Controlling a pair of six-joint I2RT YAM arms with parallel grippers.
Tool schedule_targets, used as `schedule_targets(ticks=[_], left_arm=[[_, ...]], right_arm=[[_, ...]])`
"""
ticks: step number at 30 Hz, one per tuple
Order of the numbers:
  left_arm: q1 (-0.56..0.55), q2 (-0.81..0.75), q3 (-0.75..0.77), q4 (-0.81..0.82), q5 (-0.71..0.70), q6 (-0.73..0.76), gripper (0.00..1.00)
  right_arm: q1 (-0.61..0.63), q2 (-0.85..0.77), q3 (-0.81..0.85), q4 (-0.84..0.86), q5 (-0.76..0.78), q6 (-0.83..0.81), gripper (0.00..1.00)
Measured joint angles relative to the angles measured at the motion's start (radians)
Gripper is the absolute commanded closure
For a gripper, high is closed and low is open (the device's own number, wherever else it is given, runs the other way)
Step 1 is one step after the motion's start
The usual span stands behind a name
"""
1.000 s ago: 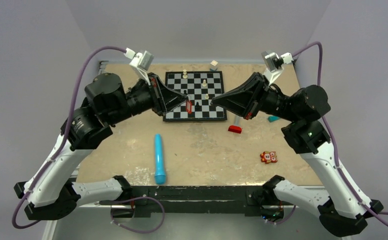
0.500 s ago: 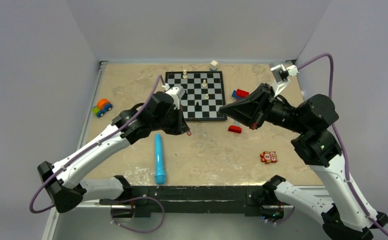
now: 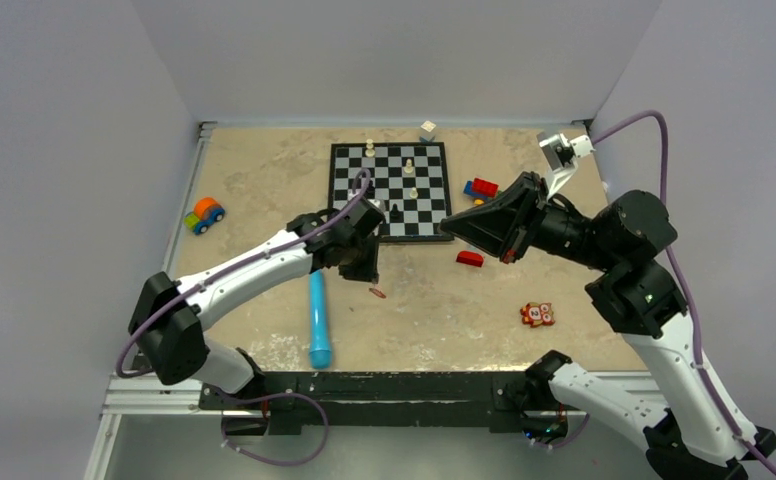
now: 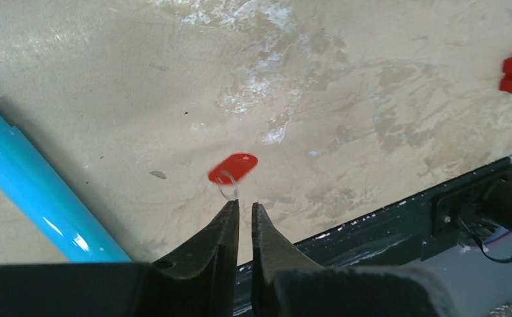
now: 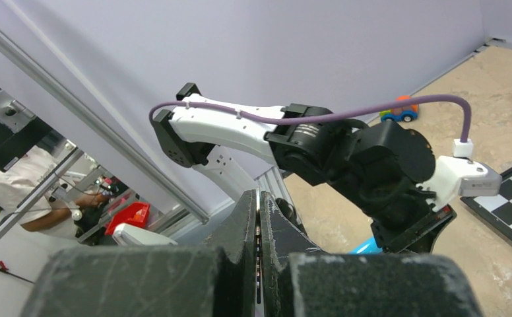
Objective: Remove the keys from the keyring
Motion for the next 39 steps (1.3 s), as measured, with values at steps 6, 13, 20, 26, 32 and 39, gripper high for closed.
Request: schedule_targets(ticks=[6,13,20,26,32,39], left_arm=[[0.007,0.093,0.0,-0.031,-0.022,0.004,0.29],[0.017,0.1,0.038,-0.096,-0.066,0.013,0.15],[0.062,0.044,0.1,-0.129,-0.082,0.031,0.13],[0.093,-0.076,0.116,-0.153,-0.1,0.032,0.11],[0.11,-0.224,0.116,-0.18,-0.116,0.033,0.11],[0.115,-0.353,0.116,-0.232,-0.145,0.042,0.1]], right_arm=[[0.0,0.0,0.0,-0.038,0.001,-0.013,1.0],[0.0,-0.007,0.0,-0.061,0.018,-0.028,1.0],[0.0,-0.022,-0.019,-0.096,0.057,-0.055,1.0],[0.0,-0.016,-0.042,-0.148,0.111,-0.084,1.0],[0.001,0.071,-0.016,-0.261,0.197,-0.122,1.0],[0.001,0.19,-0.027,-0.386,0.28,-0.128,1.0]])
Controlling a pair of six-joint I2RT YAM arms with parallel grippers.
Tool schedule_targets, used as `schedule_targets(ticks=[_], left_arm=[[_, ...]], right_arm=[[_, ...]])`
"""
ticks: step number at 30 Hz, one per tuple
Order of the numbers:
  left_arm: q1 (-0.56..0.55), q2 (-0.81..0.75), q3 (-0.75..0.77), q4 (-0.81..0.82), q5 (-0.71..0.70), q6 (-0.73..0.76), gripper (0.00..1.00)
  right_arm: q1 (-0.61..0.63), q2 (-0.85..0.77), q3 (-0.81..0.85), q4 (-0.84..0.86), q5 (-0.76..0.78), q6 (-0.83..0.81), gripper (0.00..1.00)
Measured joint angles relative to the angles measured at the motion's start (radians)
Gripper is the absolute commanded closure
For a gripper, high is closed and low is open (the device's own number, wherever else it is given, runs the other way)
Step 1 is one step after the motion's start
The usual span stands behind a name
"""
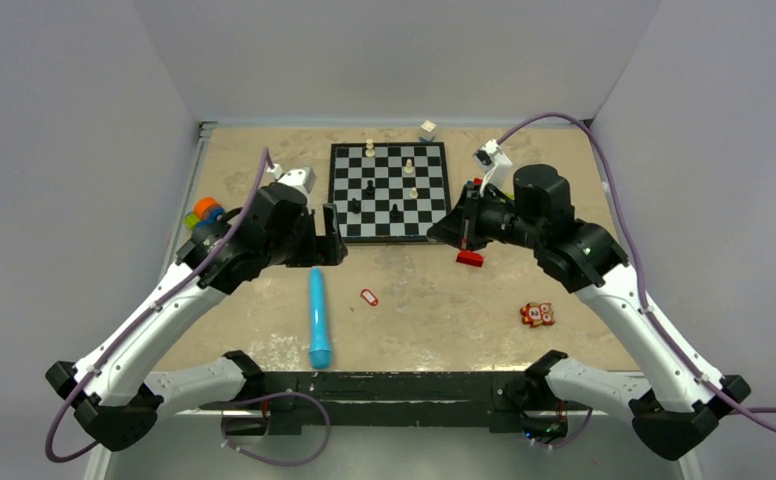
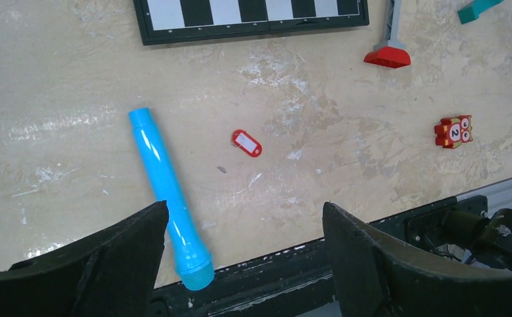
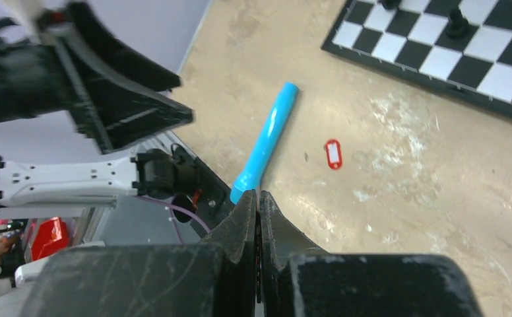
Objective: Remove the keys from the keyring
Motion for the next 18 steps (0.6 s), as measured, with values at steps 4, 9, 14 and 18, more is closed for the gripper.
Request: schedule_targets(ticks=[4,9,14,18], left_arm=[[0.001,-0.044,0.0,-0.028,-0.014,0.008,0.1],[0.001,-0.071,0.0,-0.053,-0.028,0.011,0.1],[0.001,-0.088,0.0,-0.064,-0.033,0.011,0.1],[0.001,-0.105,0.0,-0.068,-0.033,0.01,0.11]], right_arm=[[0.0,0.026,-0.055,-0.028,0.005,0.005,1.0],[0.0,0.101,-0.097,-0.06,0.013,0.008,1.0],[0.0,0.211,-0.13,-0.068,0.05,0.001,1.0],[0.0,0.294,-0.142,-0.066,0.066,-0.011,1.0]])
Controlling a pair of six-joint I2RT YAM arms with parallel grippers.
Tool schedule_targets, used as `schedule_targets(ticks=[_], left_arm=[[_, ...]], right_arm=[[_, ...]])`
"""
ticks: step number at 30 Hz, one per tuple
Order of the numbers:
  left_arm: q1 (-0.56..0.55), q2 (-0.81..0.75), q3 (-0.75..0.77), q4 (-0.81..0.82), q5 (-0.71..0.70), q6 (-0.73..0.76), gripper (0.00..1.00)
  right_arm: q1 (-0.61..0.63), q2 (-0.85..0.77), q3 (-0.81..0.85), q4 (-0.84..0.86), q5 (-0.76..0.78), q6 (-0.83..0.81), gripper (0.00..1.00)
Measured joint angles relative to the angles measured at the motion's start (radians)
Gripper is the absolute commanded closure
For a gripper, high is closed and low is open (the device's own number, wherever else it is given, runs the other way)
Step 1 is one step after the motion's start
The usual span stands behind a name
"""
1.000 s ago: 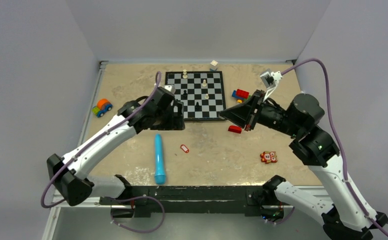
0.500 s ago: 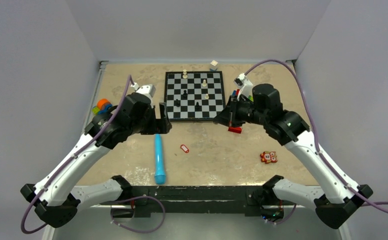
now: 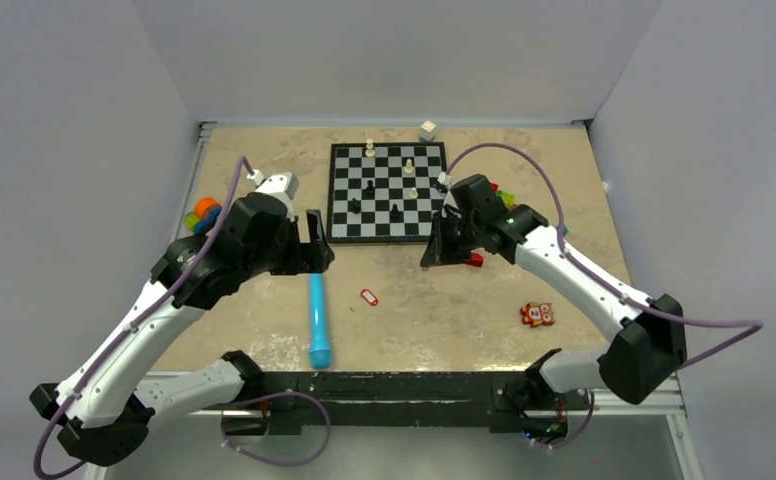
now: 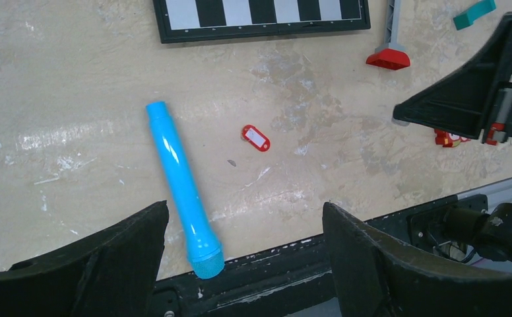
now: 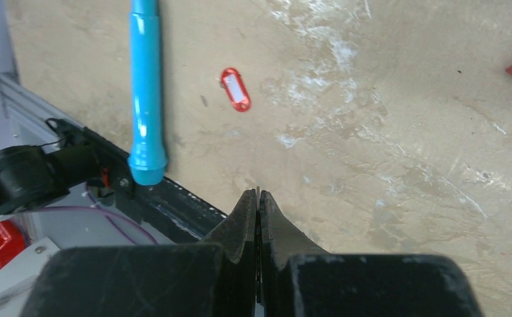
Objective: Remove the keys from the keyring
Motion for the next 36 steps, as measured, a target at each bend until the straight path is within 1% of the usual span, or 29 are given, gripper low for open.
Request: schedule_targets(ticks=[6,14,21,32,36], left_arm=[[0.0,-0.037,0.0,-0.02,-0.01,0.004,0.1],[0.0,-0.116,-0.029,-0.054,-0.038,0.005,0.1],[0.0,-0.125,-0.034,-0.071,-0.051,0.005,0.1],[0.0,-0.126,-0.043,-0.073,-0.054,0.013,0.1],[0.0,-0.121,-0.043,-0.072,-0.054,0.023,0.1]], right_arm=[[0.0,0.107,-0.056,0.021,0.026,-0.008,1.0],[0.0,0.27,-0.06,0.053,0.048,-0.029,1.0],[0.0,0.364,-0.064,0.093,0.041,-0.046,1.0],[0.0,0.441,-0.078,0.154,0.033,-0.064,1.0],[0.0,0.443,-0.093,0.161,0.033,-0.069,0.78]])
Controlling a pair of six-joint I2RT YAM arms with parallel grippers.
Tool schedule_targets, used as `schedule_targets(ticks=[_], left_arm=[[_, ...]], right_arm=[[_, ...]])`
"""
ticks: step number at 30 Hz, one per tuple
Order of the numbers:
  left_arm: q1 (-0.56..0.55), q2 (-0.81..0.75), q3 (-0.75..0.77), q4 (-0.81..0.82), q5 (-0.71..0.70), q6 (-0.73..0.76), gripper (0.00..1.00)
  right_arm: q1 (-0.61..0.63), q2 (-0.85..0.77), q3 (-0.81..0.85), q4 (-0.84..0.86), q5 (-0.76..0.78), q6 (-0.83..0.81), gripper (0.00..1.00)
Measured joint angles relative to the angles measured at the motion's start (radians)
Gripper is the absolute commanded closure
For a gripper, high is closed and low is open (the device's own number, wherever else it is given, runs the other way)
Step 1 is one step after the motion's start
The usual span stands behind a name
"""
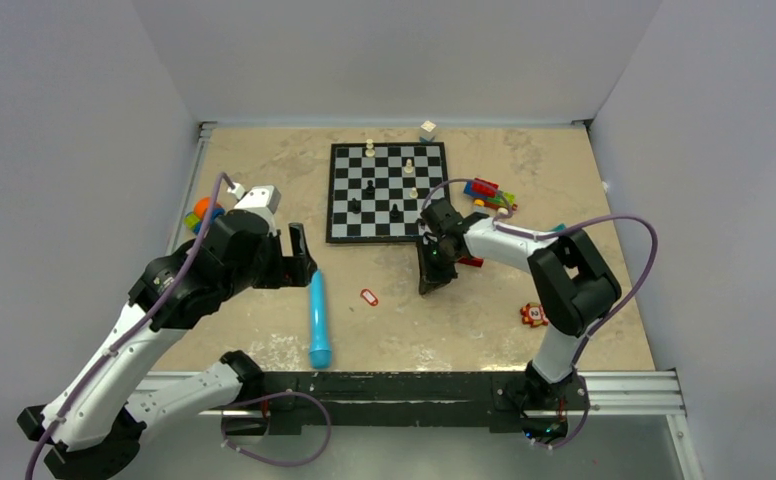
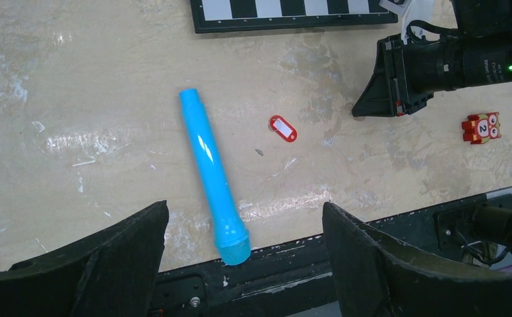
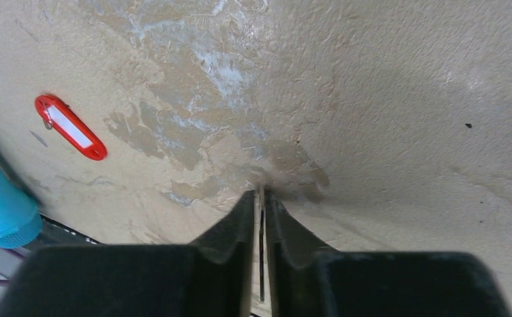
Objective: Remove the keys from the keyring
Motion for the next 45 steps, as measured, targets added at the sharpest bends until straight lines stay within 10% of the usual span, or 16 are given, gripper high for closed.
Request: schedule_targets(ticks=[27,37,45], left_arm=[[0.0,0.035,0.0,0.021,0.0,0.0,0.11],[0.0,0.094,0.003,0.058,0.009,0.001,0.09],[0.0,0.087,0.003,0.087,0.009,0.001,0.0]], right_arm=[[0.0,-0.417,0.147,-0.193,0.006,-0.039,0.63],[0.0,-0.711,0.223,-0.177,-0.026,-0.073,0.21],[0.0,-0.804,0.217,-0.168,-0.024,-0.08,0.13]])
